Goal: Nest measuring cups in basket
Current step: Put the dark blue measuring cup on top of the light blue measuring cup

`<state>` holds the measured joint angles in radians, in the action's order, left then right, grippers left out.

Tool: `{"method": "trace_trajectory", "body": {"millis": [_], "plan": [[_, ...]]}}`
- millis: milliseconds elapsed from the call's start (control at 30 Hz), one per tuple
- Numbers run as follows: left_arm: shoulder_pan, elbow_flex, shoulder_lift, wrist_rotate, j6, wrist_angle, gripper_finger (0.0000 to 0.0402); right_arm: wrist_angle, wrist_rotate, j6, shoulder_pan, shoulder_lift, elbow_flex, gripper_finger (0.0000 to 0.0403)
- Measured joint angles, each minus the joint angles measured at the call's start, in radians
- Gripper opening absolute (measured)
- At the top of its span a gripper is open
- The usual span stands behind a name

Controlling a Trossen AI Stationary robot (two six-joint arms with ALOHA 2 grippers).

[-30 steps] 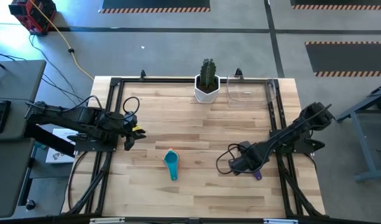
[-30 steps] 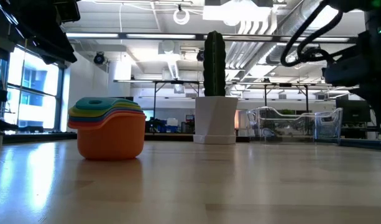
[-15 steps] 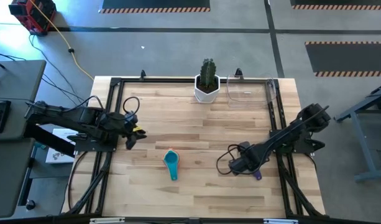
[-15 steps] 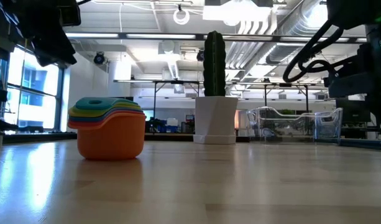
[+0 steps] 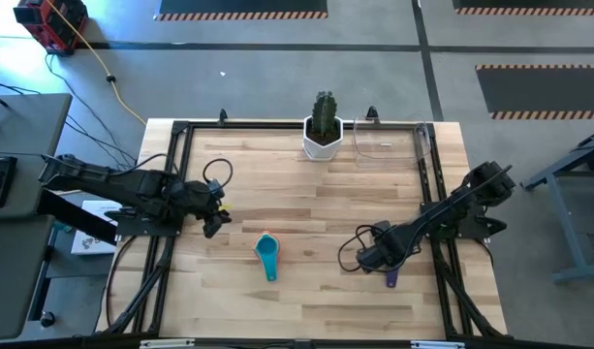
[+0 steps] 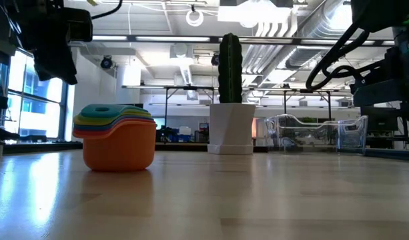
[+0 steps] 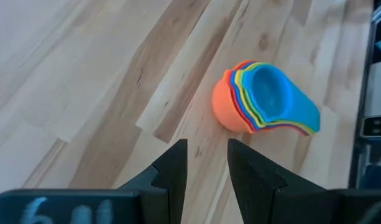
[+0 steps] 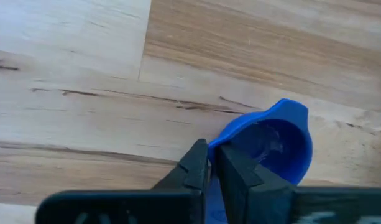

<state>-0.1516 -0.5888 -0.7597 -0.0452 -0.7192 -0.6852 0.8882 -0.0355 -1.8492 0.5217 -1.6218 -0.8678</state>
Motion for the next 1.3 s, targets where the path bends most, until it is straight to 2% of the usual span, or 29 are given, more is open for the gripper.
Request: {"method": "trace_trajectory", "body": {"millis": [300, 633, 1300], "plan": [[-0.018, 0.000, -0.110, 0.043, 0.042, 0.053, 0.0103, 0.049, 0.014, 0.002, 0.000, 0.002, -0.058, 0.0002], [-0.109, 0.000, -0.259, 0.045, 0.040, 0.075, 0.0103, 0.076, 0.116, 0.014, 0.000, 0.002, -0.131, 0.0001], [-0.145, 0.000, -0.555, 0.055, 0.073, 0.358, 0.0103, 0.106, 0.221, 0.024, 0.000, 0.002, -0.244, 0.0000]]}}
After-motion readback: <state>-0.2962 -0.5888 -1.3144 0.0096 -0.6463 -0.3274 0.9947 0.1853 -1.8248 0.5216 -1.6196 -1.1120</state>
